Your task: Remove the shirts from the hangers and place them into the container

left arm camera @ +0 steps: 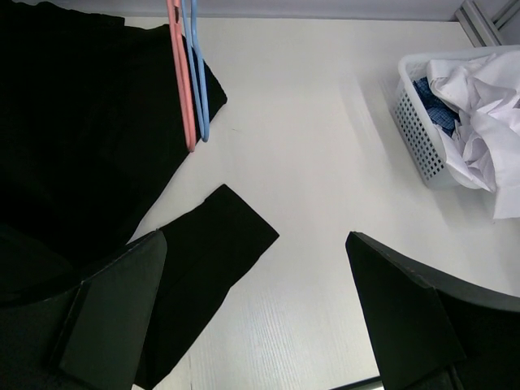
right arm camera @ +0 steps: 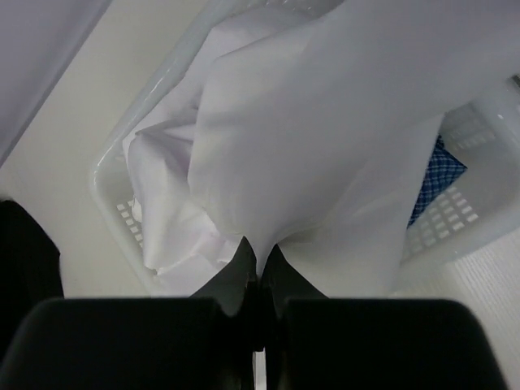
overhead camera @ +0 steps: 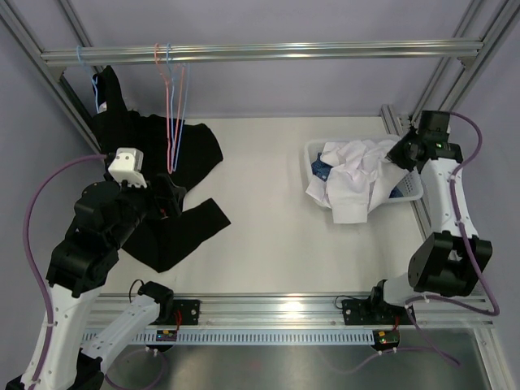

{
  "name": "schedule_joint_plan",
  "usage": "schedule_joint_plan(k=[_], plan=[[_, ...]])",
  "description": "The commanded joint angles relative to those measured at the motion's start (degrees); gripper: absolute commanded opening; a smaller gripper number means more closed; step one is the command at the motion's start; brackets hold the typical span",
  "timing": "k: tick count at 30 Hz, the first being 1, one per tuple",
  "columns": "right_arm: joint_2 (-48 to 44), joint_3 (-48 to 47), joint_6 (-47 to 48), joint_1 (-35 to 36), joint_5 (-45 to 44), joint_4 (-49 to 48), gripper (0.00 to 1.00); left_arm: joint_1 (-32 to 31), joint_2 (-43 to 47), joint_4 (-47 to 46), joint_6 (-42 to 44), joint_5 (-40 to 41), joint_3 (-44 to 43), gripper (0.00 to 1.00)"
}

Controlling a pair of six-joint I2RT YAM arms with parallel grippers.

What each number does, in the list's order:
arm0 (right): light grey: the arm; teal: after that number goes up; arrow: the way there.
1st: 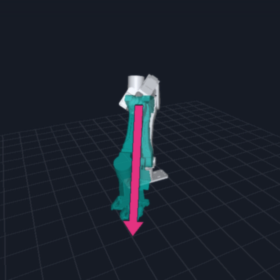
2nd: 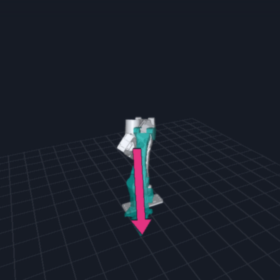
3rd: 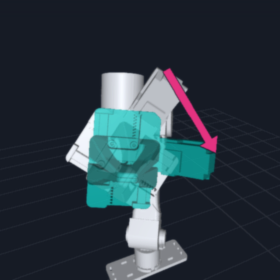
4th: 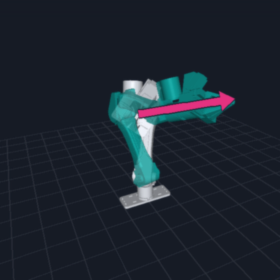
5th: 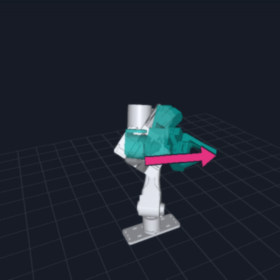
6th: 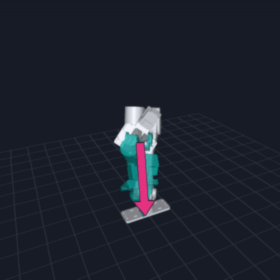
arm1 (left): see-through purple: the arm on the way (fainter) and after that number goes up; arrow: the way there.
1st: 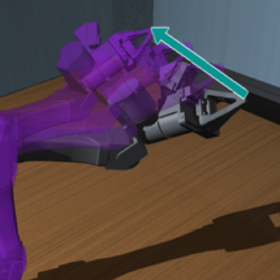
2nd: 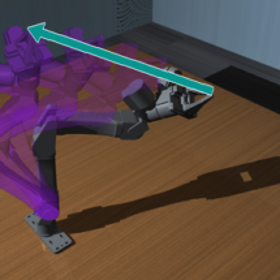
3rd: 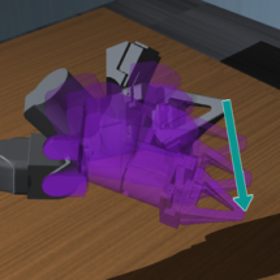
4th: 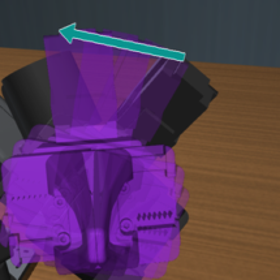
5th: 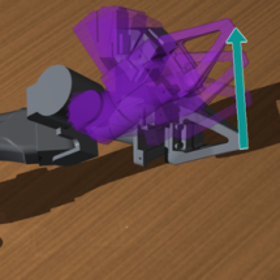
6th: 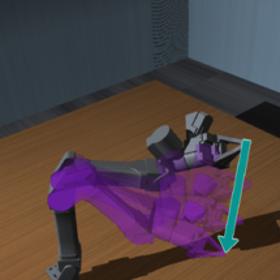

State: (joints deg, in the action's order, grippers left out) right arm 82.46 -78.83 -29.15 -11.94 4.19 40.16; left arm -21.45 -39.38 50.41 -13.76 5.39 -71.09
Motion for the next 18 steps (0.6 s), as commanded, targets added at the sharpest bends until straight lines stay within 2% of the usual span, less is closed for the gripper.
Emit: schedule_joint_plan(k=[1, 7, 11, 14, 18], plan=[[7.7, -3.17, 0.41, 2.36, 0.91, 1.68, 0.0, 0.18, -0.18, -0.58, 0.31, 0.85, -0.1, 0.99], [19.49, -4.05, -1.79, 2.45, -0.31, -1.49, 0.0, 0.18, 0.09, 0.56, 0.31, 1.73, -0.54, 0.99], [28.87, -5.46, -2.67, 2.45, 0.64, -0.27, 0.01, 0.18, 0.18, 0.74, 0.14, 2.52, -0.28, 0.99], [33.19, -6.34, -3.02, 2.98, 2.58, 1.75, 0.06, 0.18, 0.0, 0.83, 0.05, 2.87, -0.28, 0.99], [35.23, -7.48, -1.71, 4.73, 0.92, 4.22, 0.19, 0.18, -0.09, 0.65, -0.04, 3.31, -0.01, 0.99]])
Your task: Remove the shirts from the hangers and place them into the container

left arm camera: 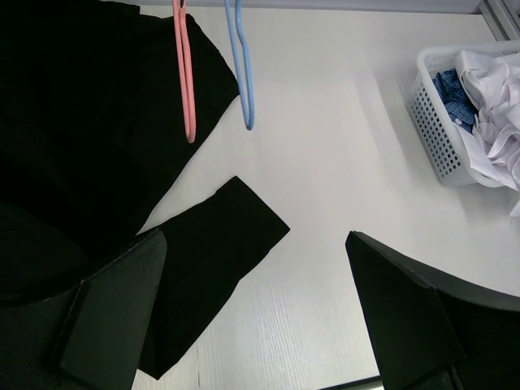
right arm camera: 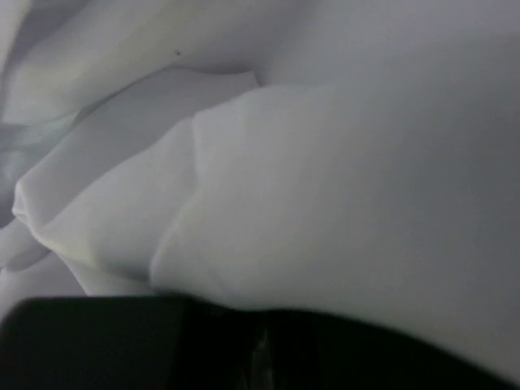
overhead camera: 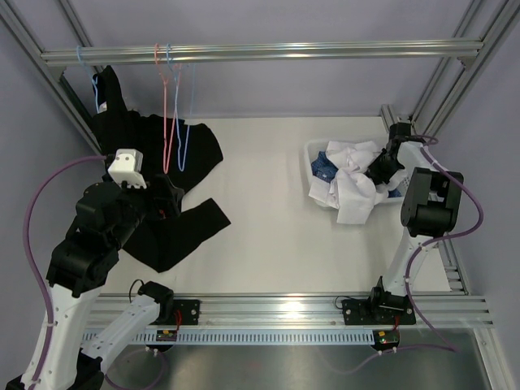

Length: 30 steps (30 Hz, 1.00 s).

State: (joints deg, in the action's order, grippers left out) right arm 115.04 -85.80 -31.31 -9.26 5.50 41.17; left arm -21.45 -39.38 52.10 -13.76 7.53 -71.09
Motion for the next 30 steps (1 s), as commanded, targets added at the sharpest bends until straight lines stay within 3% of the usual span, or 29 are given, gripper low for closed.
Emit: schedule_joint_plan(k=[1, 6, 8, 12, 22, 30], plan=[[2.47, -0.6, 0.63, 2.14, 0.21, 3.3, 0.27, 0.18, -0.26, -1.12, -0.13, 1.08, -0.01, 0.99], [-1.91, -1.91, 2.39, 2.14, -1.89, 4.18, 0.46, 0.18, -0.61, -1.12, -0.66, 0.64, -1.07, 0.99], [-6.57, -2.7, 3.36, 2.14, -2.51, 4.53, 0.6, 0.18, -0.53, -1.21, -0.66, 0.91, -1.51, 0.99], [-14.74, -3.15, 5.82, 2.14, -3.56, 6.38, 0.76, 0.18, -0.79, -1.56, -0.57, 0.56, -2.03, 0.99], [-34.6, 7.82, 9.07, 8.1, -3.92, 5.68, 0.92, 0.18, -3.16, -3.05, -0.3, -1.29, -2.91, 0.99], [-40.43, 19.69, 9.87, 20.94, -7.69, 3.05, 0.97, 0.18, -3.43, -3.67, -0.57, -1.82, -2.12, 0.99]])
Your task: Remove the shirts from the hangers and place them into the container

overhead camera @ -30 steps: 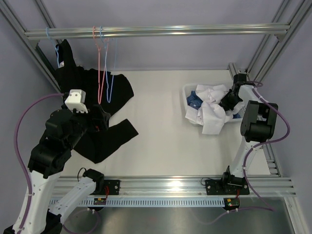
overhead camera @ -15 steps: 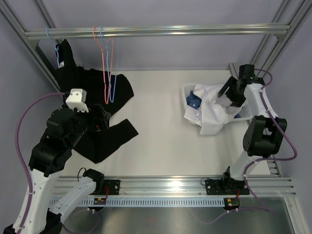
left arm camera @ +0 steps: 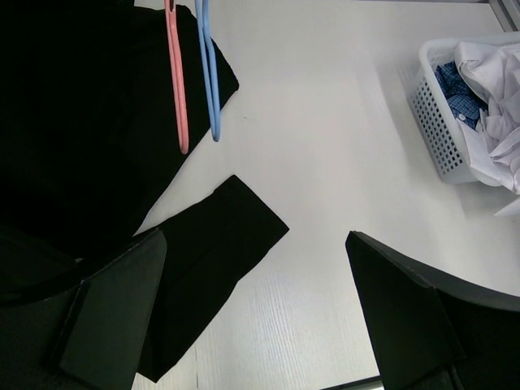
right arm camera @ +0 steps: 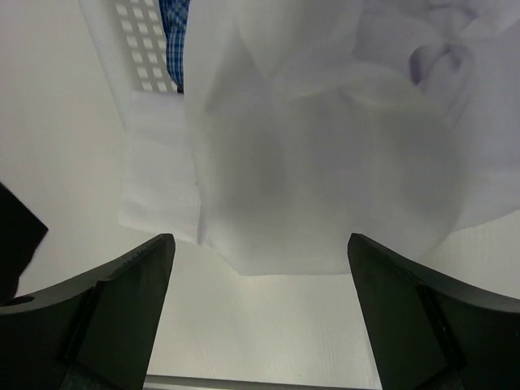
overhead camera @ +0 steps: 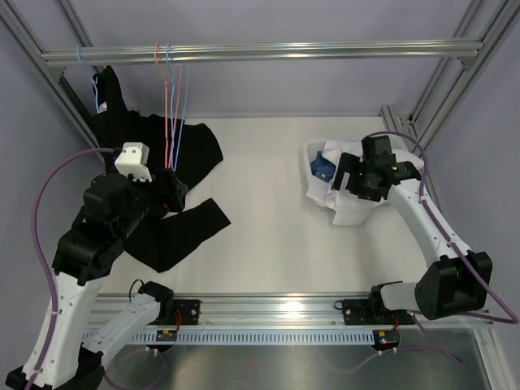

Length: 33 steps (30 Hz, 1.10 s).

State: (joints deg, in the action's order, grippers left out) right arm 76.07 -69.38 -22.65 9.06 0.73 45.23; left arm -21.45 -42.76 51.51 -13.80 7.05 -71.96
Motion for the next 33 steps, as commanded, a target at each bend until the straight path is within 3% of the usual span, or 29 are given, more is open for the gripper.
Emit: schedule_joint_plan(k=[1, 7, 8, 11, 12, 14, 15, 19, 26, 33], plan=[[-0.5, 3.9, 1.21, 2.98, -2.84, -1.72, 0.97, 0.18, -0.04, -2.99, -0.61, -1.42, -1.16, 0.99], [5.39, 4.61, 1.12, 5.35, -4.77, -4.71, 0.87, 0.18, 0.66, -2.38, -0.7, -0.99, -0.72, 0.99], [6.1, 4.35, 1.21, 5.35, -6.08, -4.89, 0.77, 0.18, 1.01, -1.94, -0.7, -0.9, -0.63, 0.99], [8.47, 2.59, 1.12, 5.35, -8.63, -5.24, 0.59, 0.18, 1.54, -1.41, -0.96, -0.55, -0.55, 0.99], [9.35, 1.28, 1.03, 5.35, -9.43, -4.81, 0.46, 0.18, 1.89, -1.15, -1.05, -0.46, -0.63, 0.99], [10.14, -0.39, 0.95, 5.35, -11.7, -3.93, 0.34, 0.18, 2.24, -0.53, -1.05, 0.15, -0.55, 0.99], [10.84, -2.31, 0.95, 5.35, -12.68, -2.71, 0.23, 0.18, 2.68, -0.36, -1.05, 0.33, -0.63, 0.99], [11.9, -7.6, 2.0, 5.35, -16.63, 0.2, 0.04, 0.18, 3.21, 0.61, -0.96, 1.12, -0.81, 0.99], [14.63, -18.76, 3.49, 5.27, -20.95, 4.16, 0.0, 0.18, 4.18, 1.76, -0.88, 2.44, -0.55, 0.99], [25.24, -26.41, 3.06, 2.55, -18.58, 1.8, 0.0, 0.18, 4.18, 2.2, -0.79, 2.79, -0.72, 0.99]])
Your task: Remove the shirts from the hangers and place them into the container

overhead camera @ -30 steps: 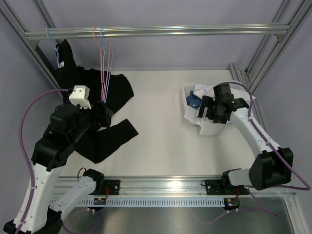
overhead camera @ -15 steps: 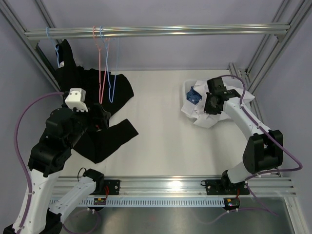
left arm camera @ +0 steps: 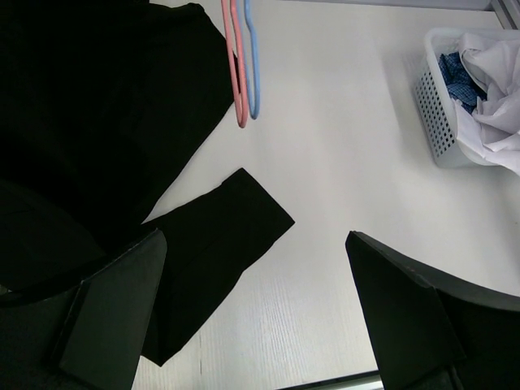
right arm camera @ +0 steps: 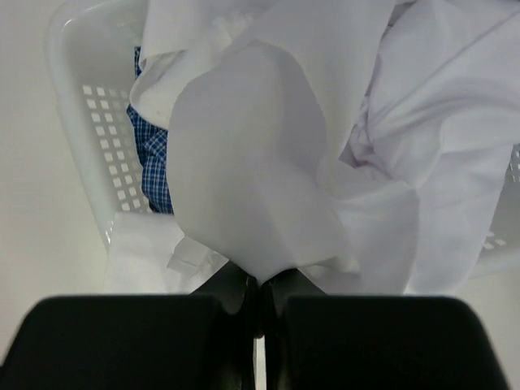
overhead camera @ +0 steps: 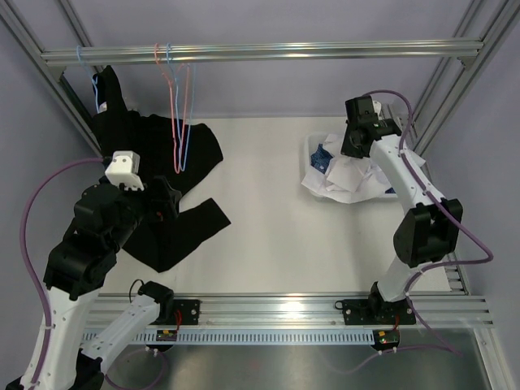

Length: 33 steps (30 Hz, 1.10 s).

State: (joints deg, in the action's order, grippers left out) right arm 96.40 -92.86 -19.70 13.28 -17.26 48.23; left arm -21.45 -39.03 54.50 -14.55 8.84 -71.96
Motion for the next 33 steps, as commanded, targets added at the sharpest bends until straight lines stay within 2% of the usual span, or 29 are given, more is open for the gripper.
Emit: schedule_joint_plan(k=[1, 5, 9, 12, 13, 16, 18, 19, 20, 23, 26, 28, 33], plan=[[6.5, -3.29, -0.33, -2.2, 0.28, -1.73, 0.0, 0.18, 0.44, -0.71, -0.04, 1.0, -0.72, 0.99], [14.41, -4.35, -1.74, -4.75, 4.68, -2.79, 0.0, 0.18, 0.62, -0.1, -0.31, 1.18, -0.55, 0.99], [23.46, -5.14, -3.67, -7.39, 12.06, 0.19, 0.04, 0.18, 1.05, -0.01, -0.66, 1.44, -0.46, 0.99], [24.01, -2.77, -4.29, -8.27, 13.65, -0.24, 0.11, 0.18, 1.14, -0.27, -0.83, 1.53, -0.28, 0.99], [23.49, -2.24, -4.2, -8.44, 13.83, -0.33, 0.19, 0.18, 1.06, -0.45, -0.84, 1.44, -0.02, 0.99], [20.24, -2.23, -3.33, -8.62, 14.0, 0.63, 0.34, 0.18, 0.71, -0.71, -1.01, 0.74, 0.16, 0.99], [14.28, -1.8, -2.36, -8.36, 13.92, -0.32, 0.43, 0.18, 0.71, -0.97, -1.19, 0.56, 0.16, 0.99], [11.82, -1.36, -1.66, -8.27, 14.61, -1.02, 0.56, 0.18, 0.62, -1.24, -1.19, 0.48, 0.07, 0.99], [7.88, -1.53, -0.96, -8.01, 15.14, -1.29, 0.62, 0.18, 0.62, -1.41, -1.19, 0.48, 0.07, 0.99], [3.11, -3.9, 2.47, -6.17, 15.94, 0.8, 0.72, 0.18, 0.27, -2.29, -1.1, 0.3, 0.16, 0.99], [-0.14, -4.0, 5.81, -2.56, 16.9, 1.17, 0.73, 0.18, -0.52, -2.91, -1.01, -0.31, 0.16, 0.99], [-1.3, -2.16, 8.97, 0.76, 20.57, 0.29, 0.73, 0.18, -0.79, -3.43, -1.01, -0.75, 0.33, 0.99], [-1.3, 1.53, 13.54, 7.28, 19.45, -0.5, 0.74, 0.18, -1.4, -4.14, -0.92, -1.19, 0.51, 0.99]])
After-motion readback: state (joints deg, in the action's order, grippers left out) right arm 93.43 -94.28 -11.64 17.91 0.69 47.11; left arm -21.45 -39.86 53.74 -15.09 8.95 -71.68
